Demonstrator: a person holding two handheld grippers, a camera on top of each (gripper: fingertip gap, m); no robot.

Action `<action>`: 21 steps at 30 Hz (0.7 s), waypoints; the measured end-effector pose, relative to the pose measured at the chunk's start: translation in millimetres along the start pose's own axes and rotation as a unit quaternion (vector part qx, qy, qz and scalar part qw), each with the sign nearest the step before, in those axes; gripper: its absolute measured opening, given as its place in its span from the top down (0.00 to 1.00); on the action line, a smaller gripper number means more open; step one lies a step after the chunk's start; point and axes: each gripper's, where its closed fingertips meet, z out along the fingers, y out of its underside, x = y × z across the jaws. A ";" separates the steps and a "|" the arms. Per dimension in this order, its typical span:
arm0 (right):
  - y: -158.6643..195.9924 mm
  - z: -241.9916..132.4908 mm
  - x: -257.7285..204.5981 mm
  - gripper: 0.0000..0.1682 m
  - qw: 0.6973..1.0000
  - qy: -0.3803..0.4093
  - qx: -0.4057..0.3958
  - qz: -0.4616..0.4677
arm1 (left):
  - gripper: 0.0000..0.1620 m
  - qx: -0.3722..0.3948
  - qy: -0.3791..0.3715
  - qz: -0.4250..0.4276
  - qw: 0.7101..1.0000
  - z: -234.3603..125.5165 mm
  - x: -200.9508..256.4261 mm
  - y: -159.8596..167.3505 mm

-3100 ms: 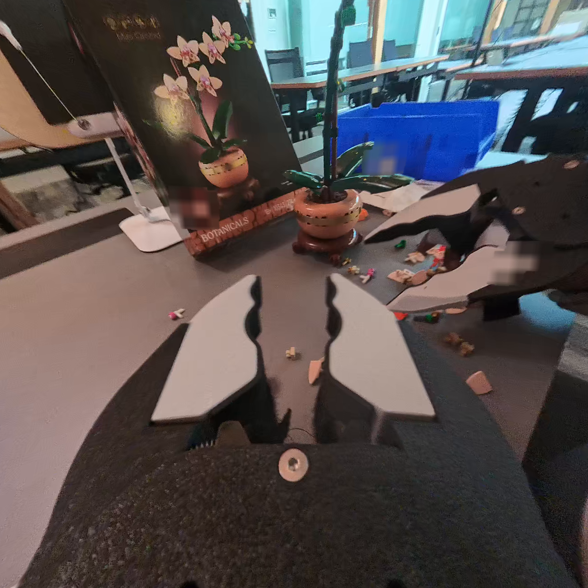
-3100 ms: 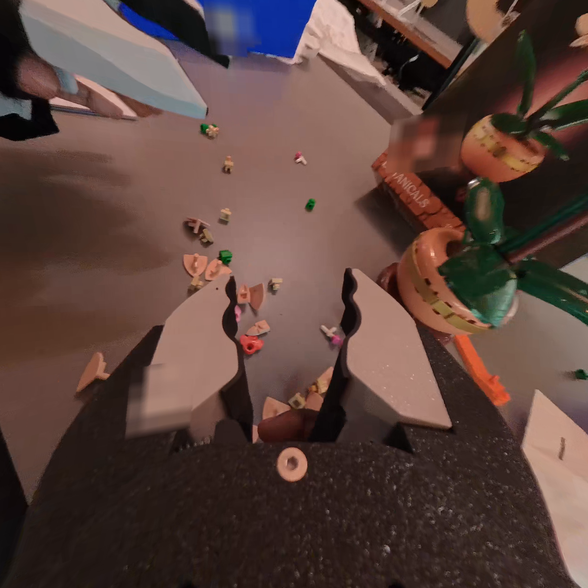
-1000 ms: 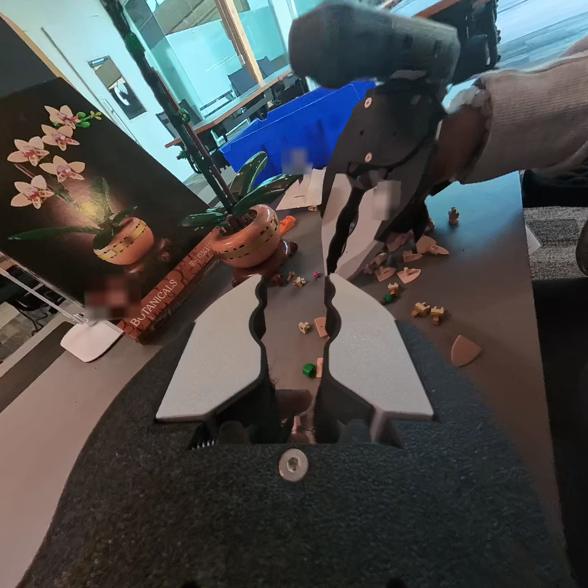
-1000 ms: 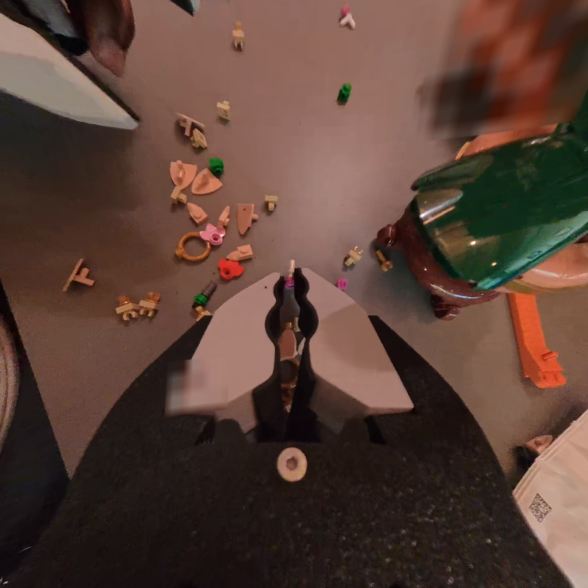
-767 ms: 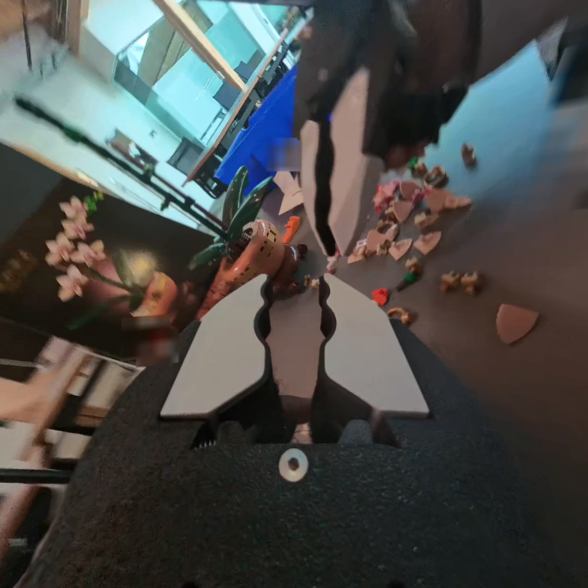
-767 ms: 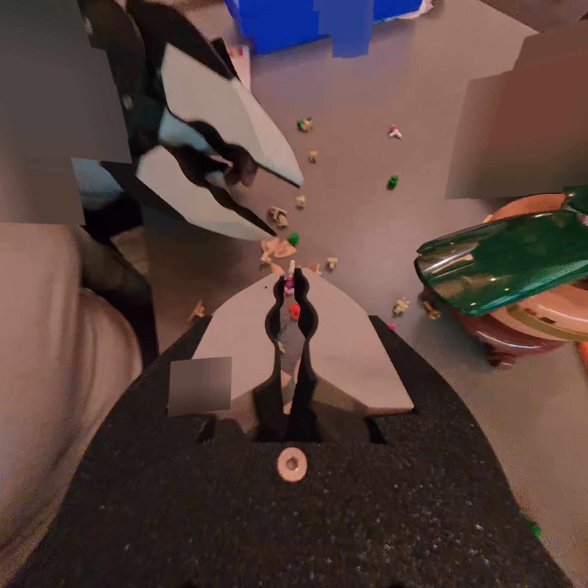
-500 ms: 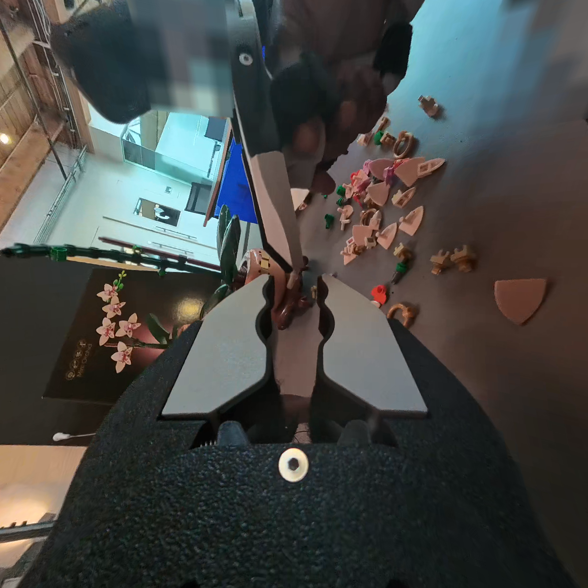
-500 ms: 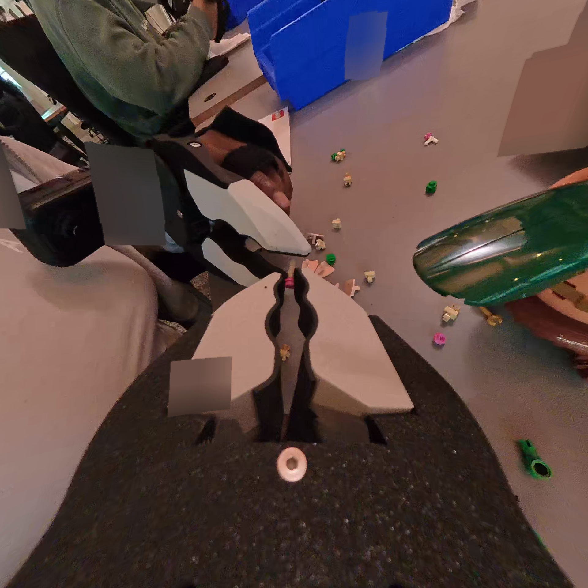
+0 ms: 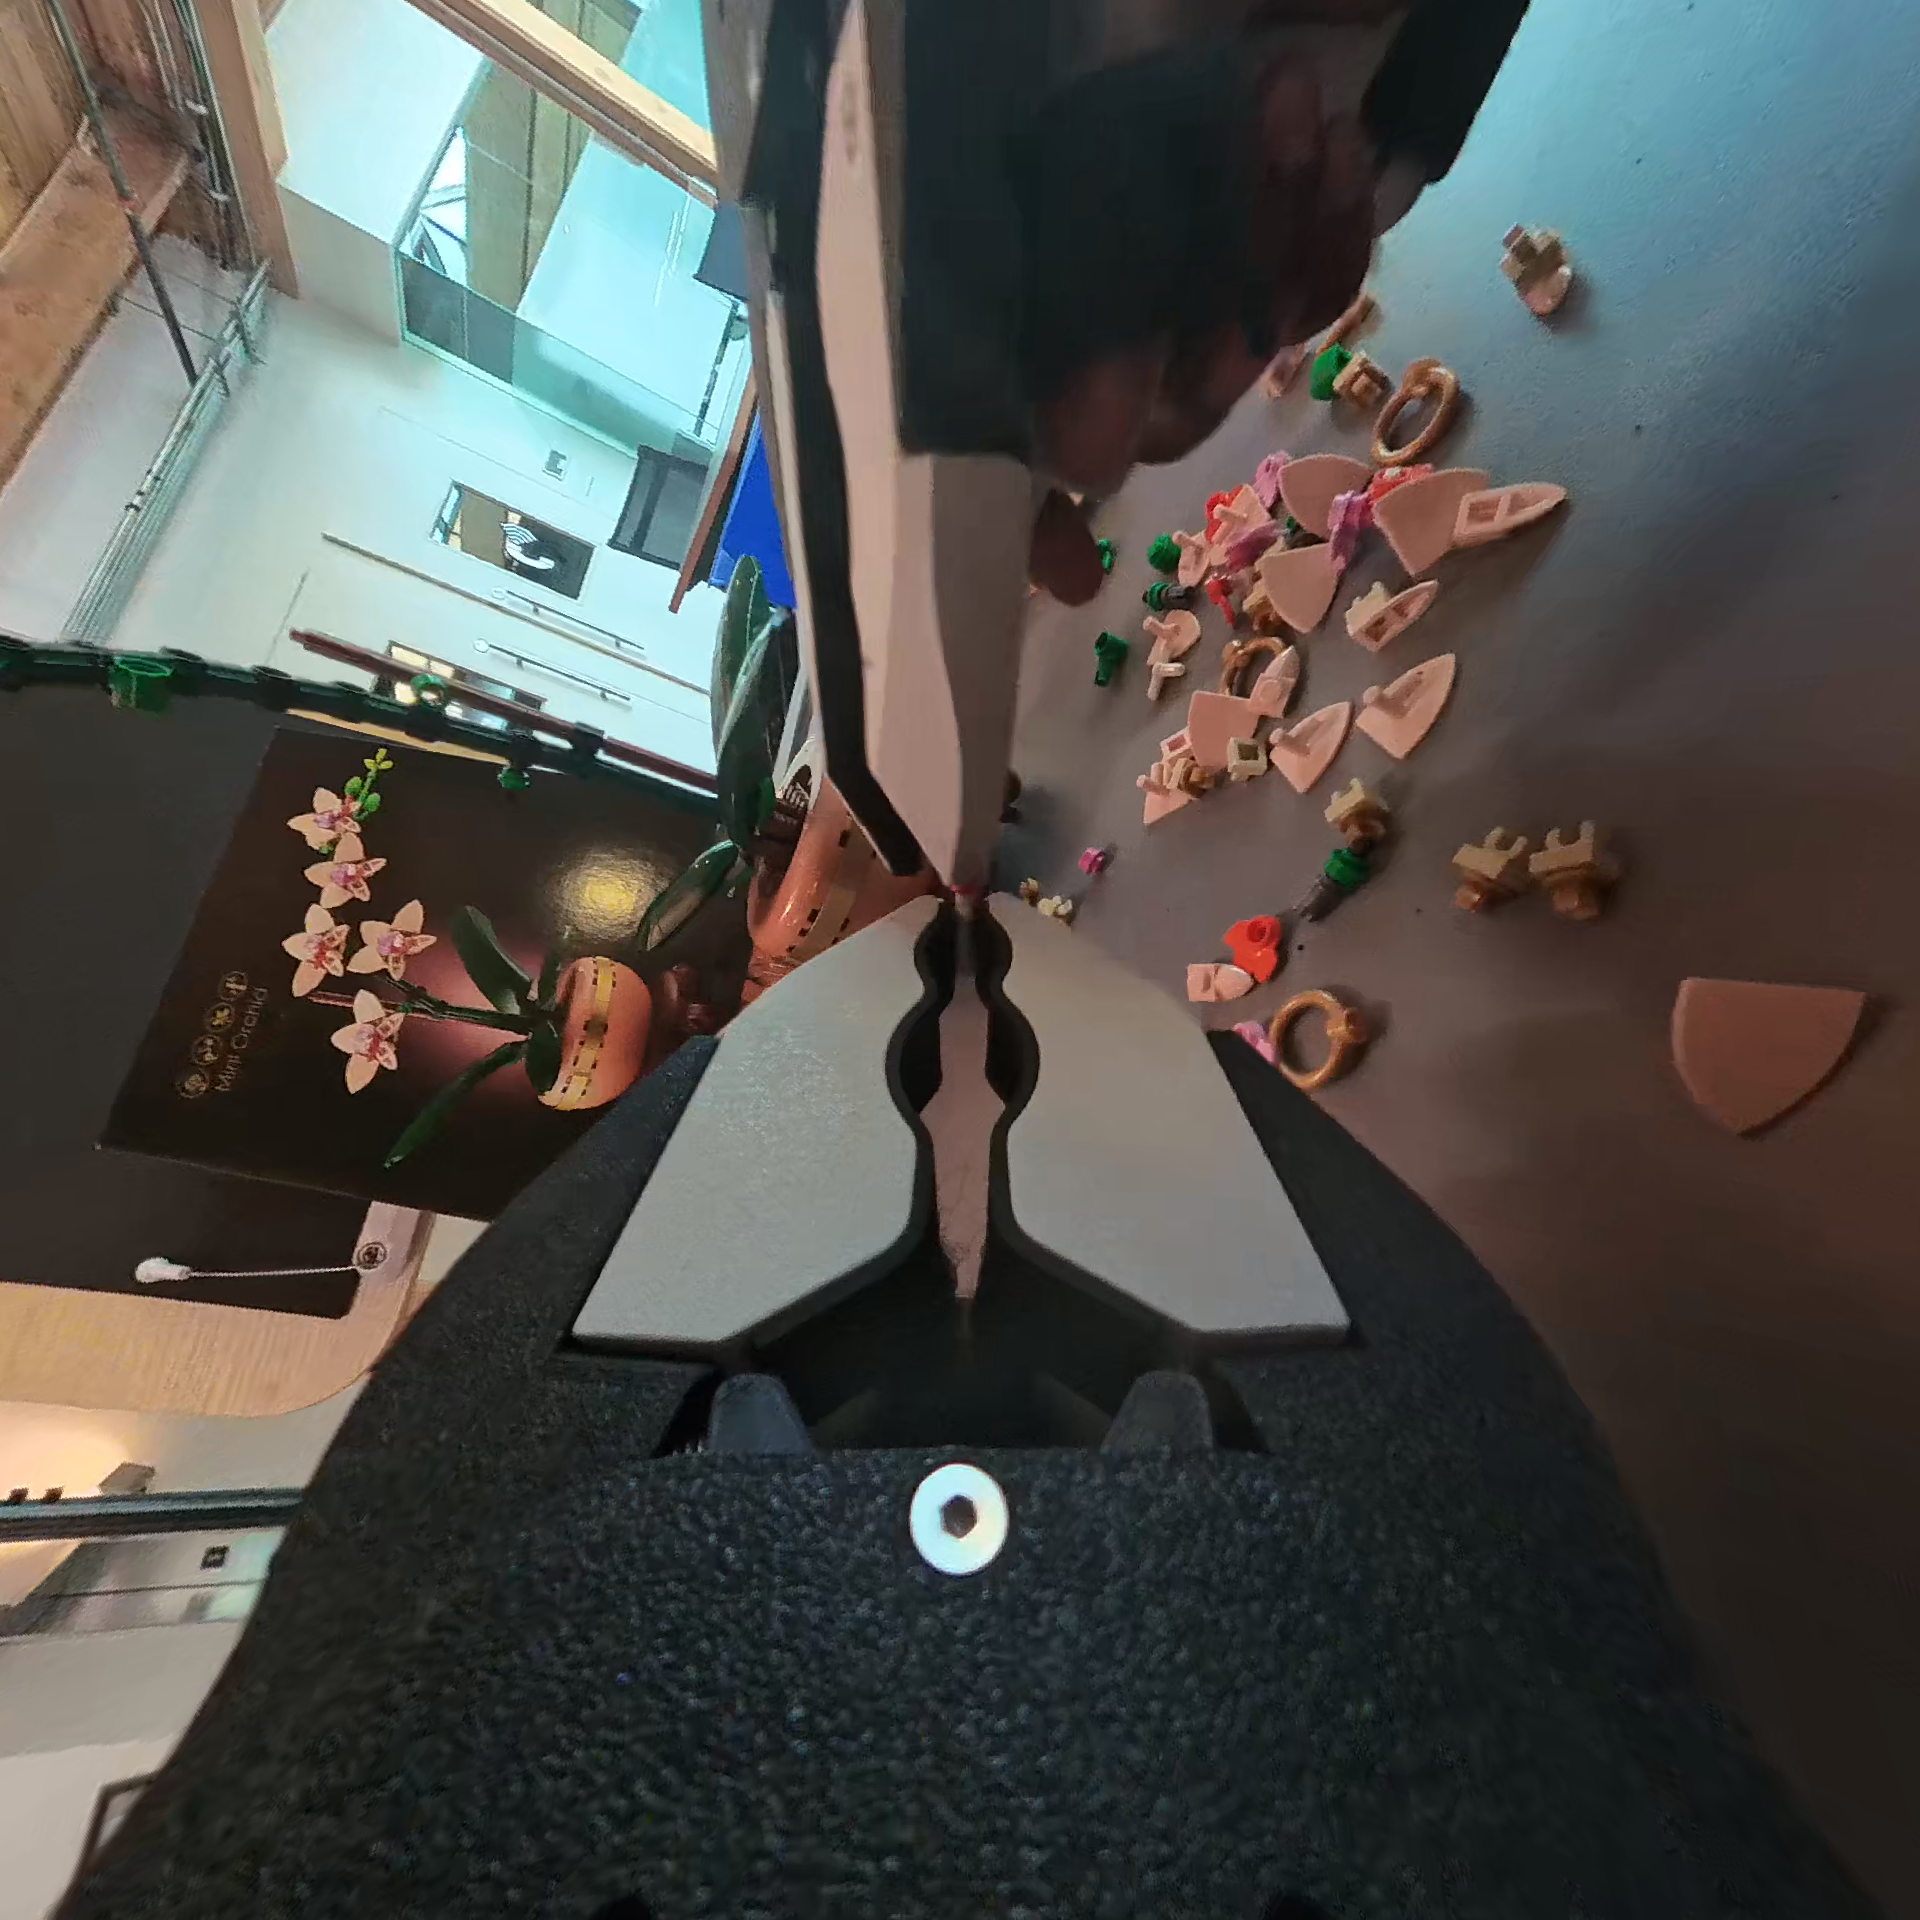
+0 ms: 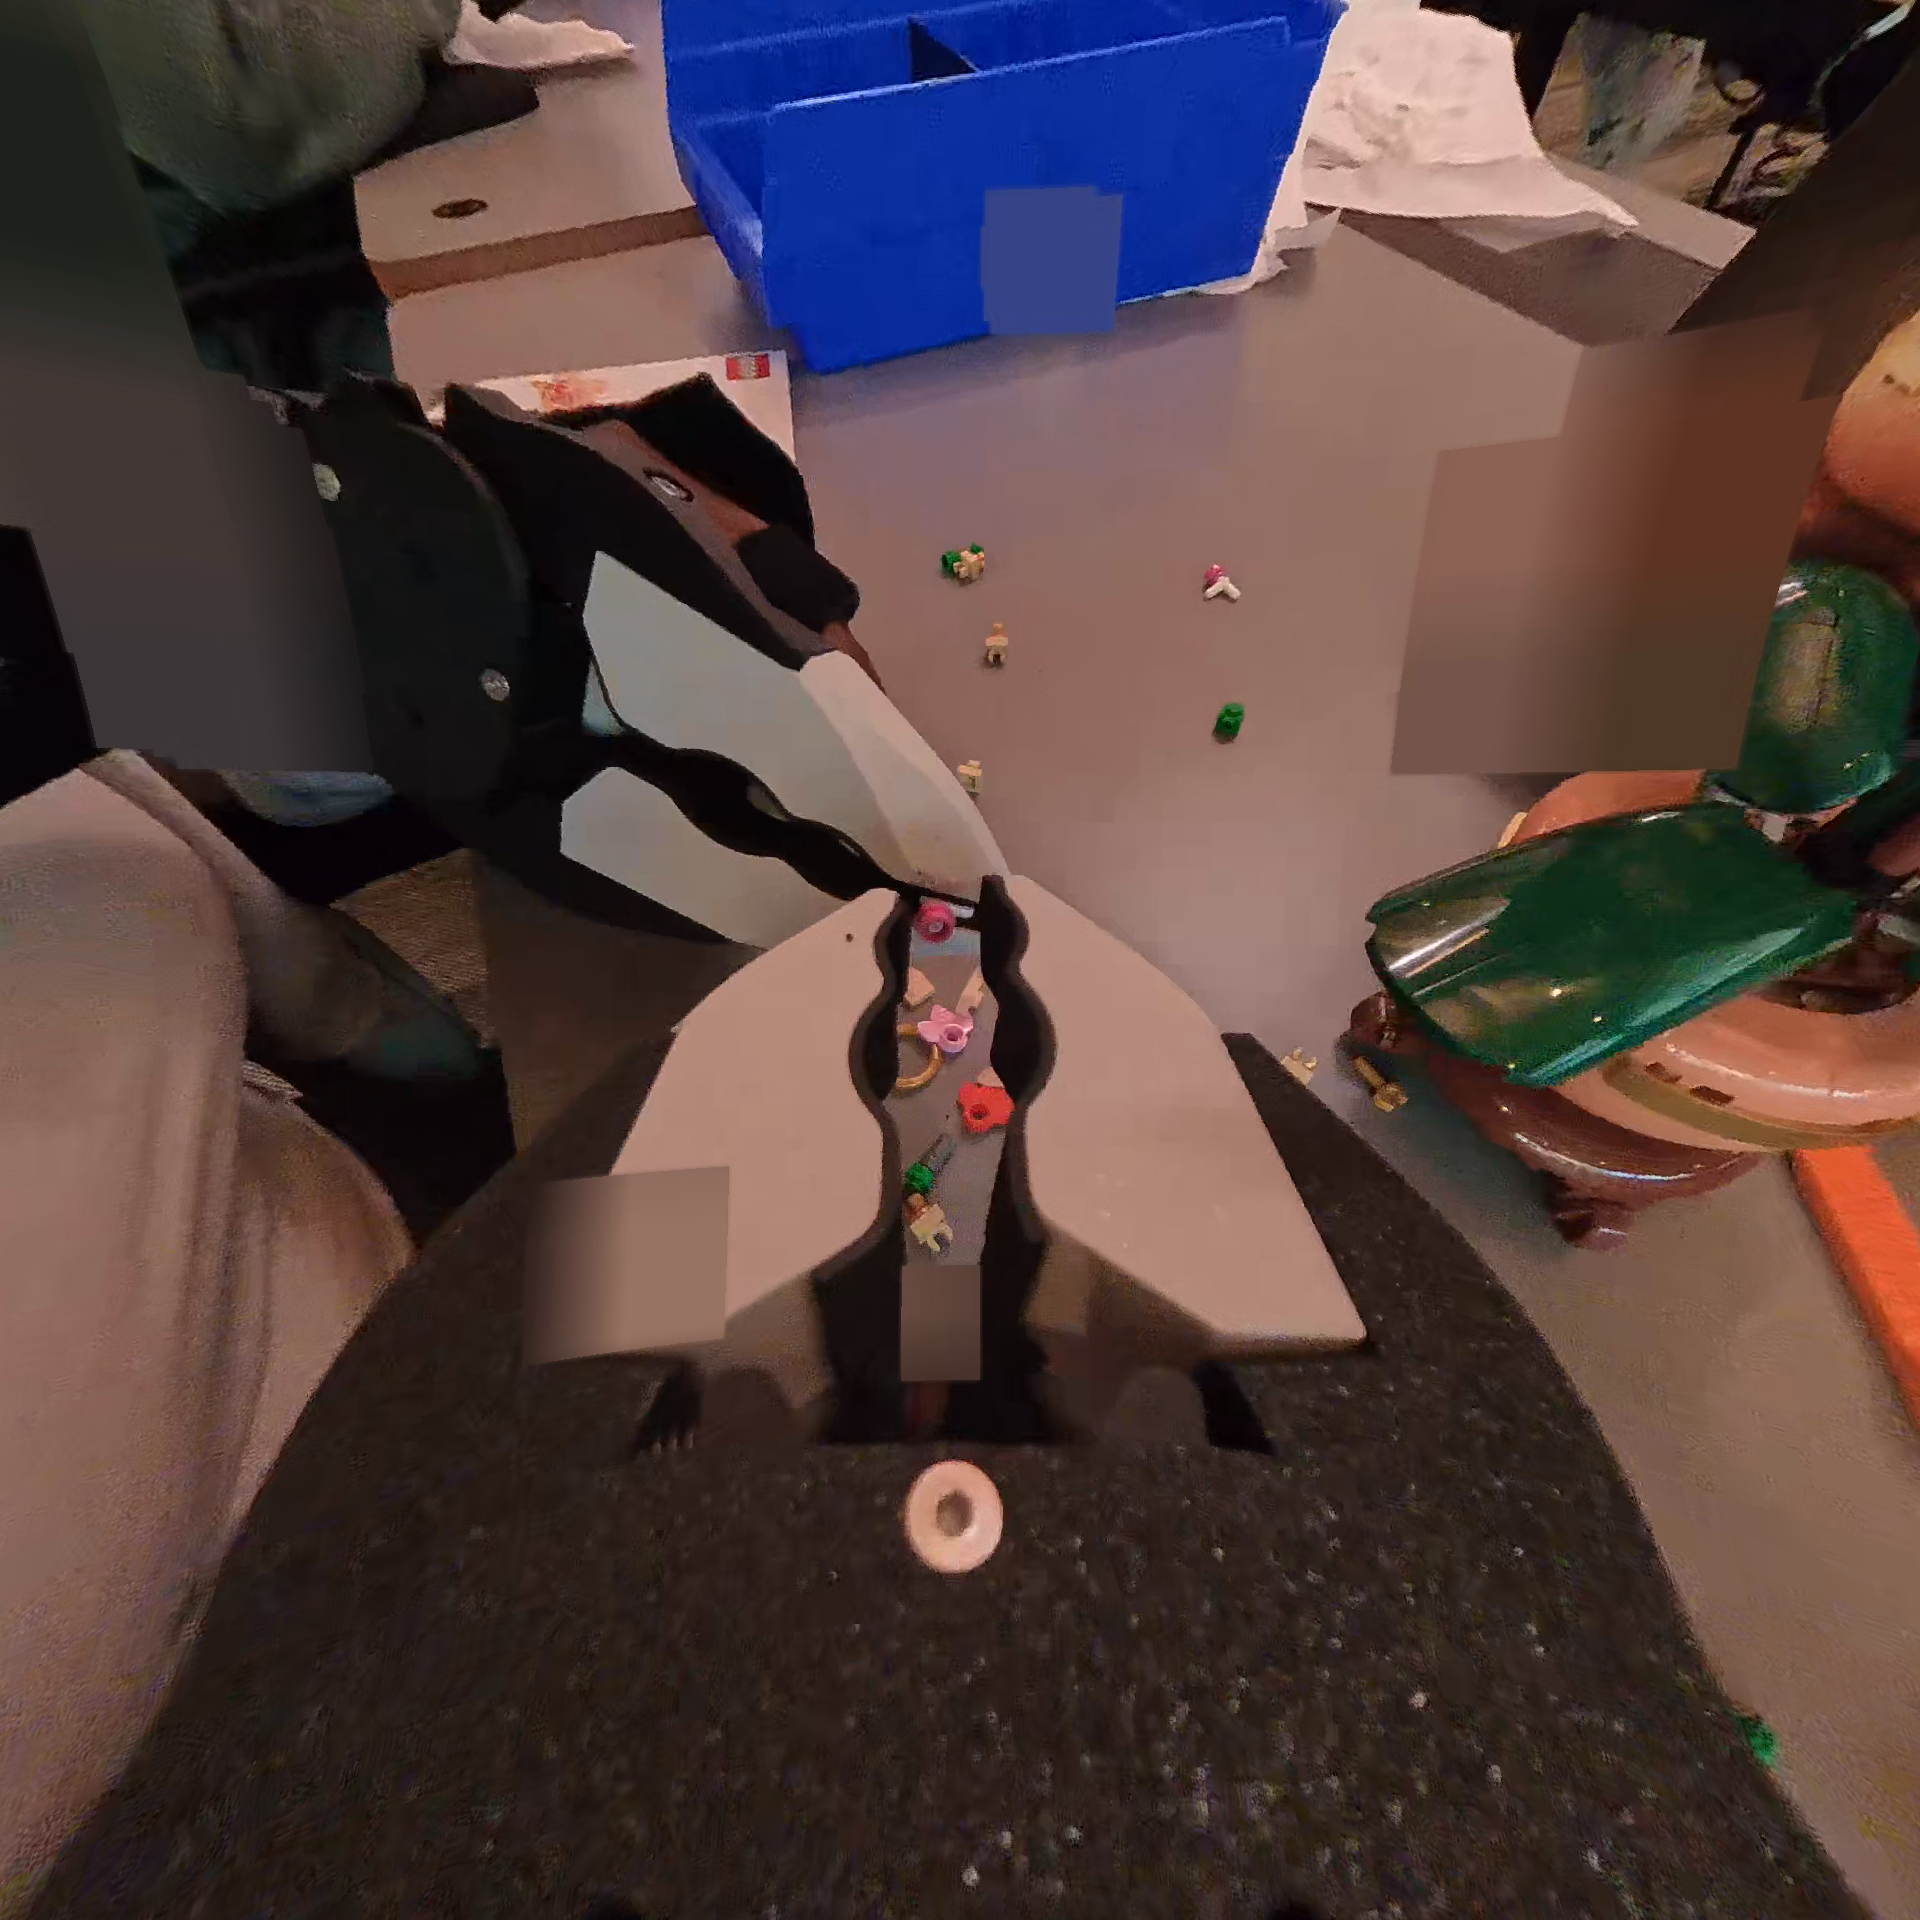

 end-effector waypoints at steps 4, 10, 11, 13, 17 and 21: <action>8.0 4.3 0.7 0.93 1.000 0.018 -0.024 0.006 | 0.99 -0.004 -0.020 -0.010 1.000 -0.1 -6.3 0.8; 2.1 3.0 -2.1 0.93 0.997 -0.003 0.016 0.080 | 0.99 -0.005 -0.041 0.013 0.999 -2.4 -10.4 0.0; 0.6 3.1 -3.5 0.93 0.996 -0.009 0.023 0.090 | 0.99 -0.004 -0.044 0.020 0.999 -2.7 -10.8 -0.6; -0.5 4.6 -5.6 0.93 0.994 -0.016 0.030 0.100 | 0.99 -0.007 -0.046 0.039 0.998 -2.8 -10.2 -1.0; -1.4 4.0 -4.6 0.96 0.992 -0.016 0.043 0.120 | 0.99 -0.020 -0.059 0.077 0.995 -4.4 -11.8 -0.9; -0.8 3.3 -3.6 0.97 0.991 0.003 0.058 0.121 | 0.99 -0.039 -0.060 0.089 0.993 -5.2 -11.1 -0.7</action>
